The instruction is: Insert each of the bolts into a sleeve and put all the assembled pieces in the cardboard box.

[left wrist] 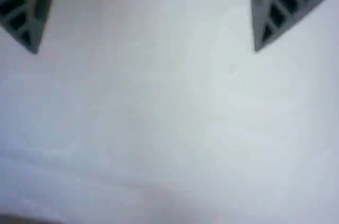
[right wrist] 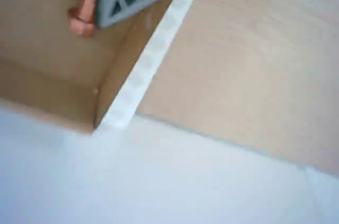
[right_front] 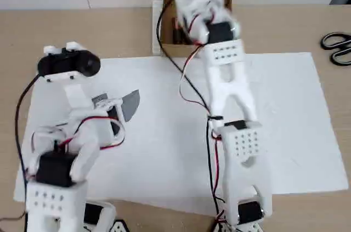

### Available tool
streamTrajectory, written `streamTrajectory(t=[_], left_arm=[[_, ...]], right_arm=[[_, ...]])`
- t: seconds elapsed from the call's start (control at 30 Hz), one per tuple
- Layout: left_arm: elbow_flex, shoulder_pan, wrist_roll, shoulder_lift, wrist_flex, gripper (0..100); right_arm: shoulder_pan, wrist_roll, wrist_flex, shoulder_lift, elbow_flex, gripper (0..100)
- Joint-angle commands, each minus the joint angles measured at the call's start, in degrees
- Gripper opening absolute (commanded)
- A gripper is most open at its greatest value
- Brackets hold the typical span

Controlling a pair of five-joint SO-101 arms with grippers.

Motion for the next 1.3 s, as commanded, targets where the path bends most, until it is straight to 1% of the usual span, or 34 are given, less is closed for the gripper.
streamTrajectory(t=[0.0, 0.1, 0.17, 0.27, 0.37, 0.47, 0.6, 0.8, 1.07, 1.13, 1.27], left_arm=[[-0.7, -0.4, -1.7, -9.4, -1.7, 24], [4.4, -0.5, -2.5, -17.6, -1.7, 24], [8.8, -0.5, -3.4, -23.1, -1.7, 24], [15.3, -0.5, -4.5, -30.9, -1.8, 24], [19.8, -0.5, -4.5, -36.4, -1.8, 24], [22.2, -0.5, -4.5, -40.3, -1.8, 24], [24.3, -0.4, -4.4, -43.3, -1.8, 24], [24.9, -0.4, -4.1, -43.4, -1.7, 24], [25.0, -0.4, -2.6, -43.5, -1.7, 24], [25.0, -0.4, -2.6, -43.5, -1.7, 24], [25.0, -0.4, -2.7, -43.5, -1.8, 24]], right_arm=[[0.3, 0.7, 17.0, -12.1, -9.9, 18.5], [0.0, 0.7, 30.2, -16.7, -17.8, 18.5], [0.2, 0.7, 34.9, -18.8, -22.2, 18.4], [1.5, 0.8, 34.9, -22.5, -22.2, 18.4], [-0.5, 0.9, 35.1, -28.1, -21.0, 18.4], [-1.7, 0.9, 35.3, -33.4, -15.4, 18.4], [-1.5, 0.9, 35.5, -42.7, 0.5, 18.4], [-1.1, 0.9, 35.0, -68.0, 33.4, 18.4], [9.6, 0.7, 34.3, -103.7, 73.8, 18.4], [10.8, 0.7, 32.4, -112.5, 84.0, 18.4], [13.4, 0.8, 24.9, -127.5, 103.0, 18.4]])
